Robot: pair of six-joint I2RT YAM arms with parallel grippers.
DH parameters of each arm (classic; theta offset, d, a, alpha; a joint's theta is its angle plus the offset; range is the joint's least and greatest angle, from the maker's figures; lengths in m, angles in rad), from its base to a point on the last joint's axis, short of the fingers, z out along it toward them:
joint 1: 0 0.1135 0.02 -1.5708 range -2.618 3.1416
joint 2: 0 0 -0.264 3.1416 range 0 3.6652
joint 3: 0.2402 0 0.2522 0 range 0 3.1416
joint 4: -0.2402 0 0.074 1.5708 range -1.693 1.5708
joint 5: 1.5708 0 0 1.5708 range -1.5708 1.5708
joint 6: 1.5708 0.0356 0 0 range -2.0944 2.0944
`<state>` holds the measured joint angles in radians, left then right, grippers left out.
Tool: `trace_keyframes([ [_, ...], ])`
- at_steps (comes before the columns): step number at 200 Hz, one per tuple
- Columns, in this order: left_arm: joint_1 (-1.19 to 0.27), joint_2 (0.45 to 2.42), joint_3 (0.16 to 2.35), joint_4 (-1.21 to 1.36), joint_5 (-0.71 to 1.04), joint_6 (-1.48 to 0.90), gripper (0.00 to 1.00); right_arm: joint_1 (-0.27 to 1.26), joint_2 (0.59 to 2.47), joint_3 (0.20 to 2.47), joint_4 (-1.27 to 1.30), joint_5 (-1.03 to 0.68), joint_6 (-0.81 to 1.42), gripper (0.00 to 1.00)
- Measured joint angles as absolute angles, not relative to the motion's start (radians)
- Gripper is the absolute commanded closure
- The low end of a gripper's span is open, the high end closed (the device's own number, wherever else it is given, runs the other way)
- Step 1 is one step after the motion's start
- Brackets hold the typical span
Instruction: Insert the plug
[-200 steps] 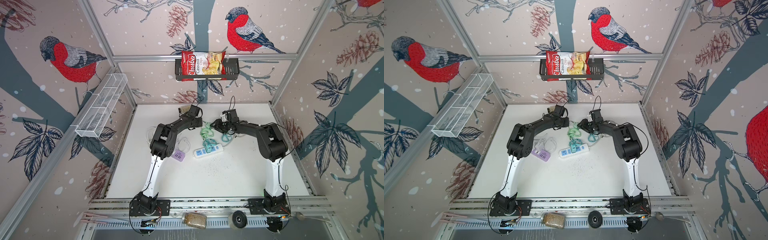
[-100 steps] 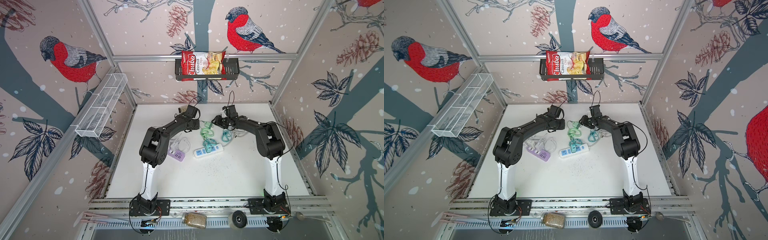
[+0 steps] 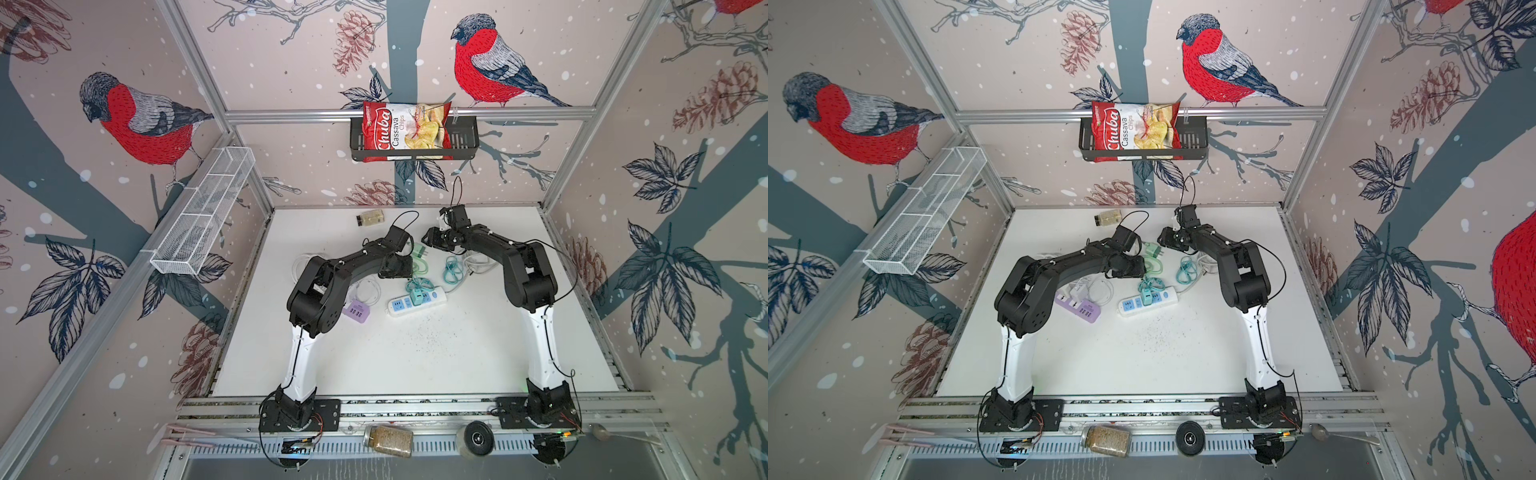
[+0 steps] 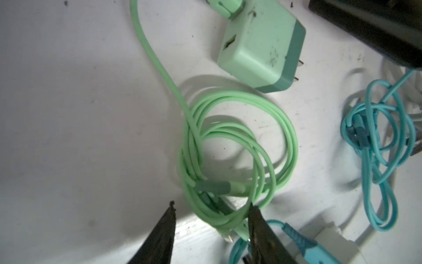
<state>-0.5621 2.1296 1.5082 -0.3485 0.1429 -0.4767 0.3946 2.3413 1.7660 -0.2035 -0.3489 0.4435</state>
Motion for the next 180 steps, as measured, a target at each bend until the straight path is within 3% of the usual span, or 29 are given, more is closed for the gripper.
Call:
trace_keyframes([
  [40,-0.564,2.164,1.55,-0.356,0.092,-0.491,0.63,0.419,2.373,1.808,-0.218,-0.348,0.417,0.49],
  [93,-0.522,2.172,1.571,-0.418,-0.027,-0.494,0.63,0.437,2.367,1.781,-0.186,-0.348,0.411,0.5],
  [132,-0.484,2.21,1.637,-0.481,-0.136,-0.491,0.6,0.452,2.308,1.67,-0.134,-0.367,0.427,0.5],
  [180,-0.466,2.227,1.679,-0.564,-0.332,-0.497,0.47,0.48,2.256,1.564,-0.068,-0.435,0.483,0.51],
])
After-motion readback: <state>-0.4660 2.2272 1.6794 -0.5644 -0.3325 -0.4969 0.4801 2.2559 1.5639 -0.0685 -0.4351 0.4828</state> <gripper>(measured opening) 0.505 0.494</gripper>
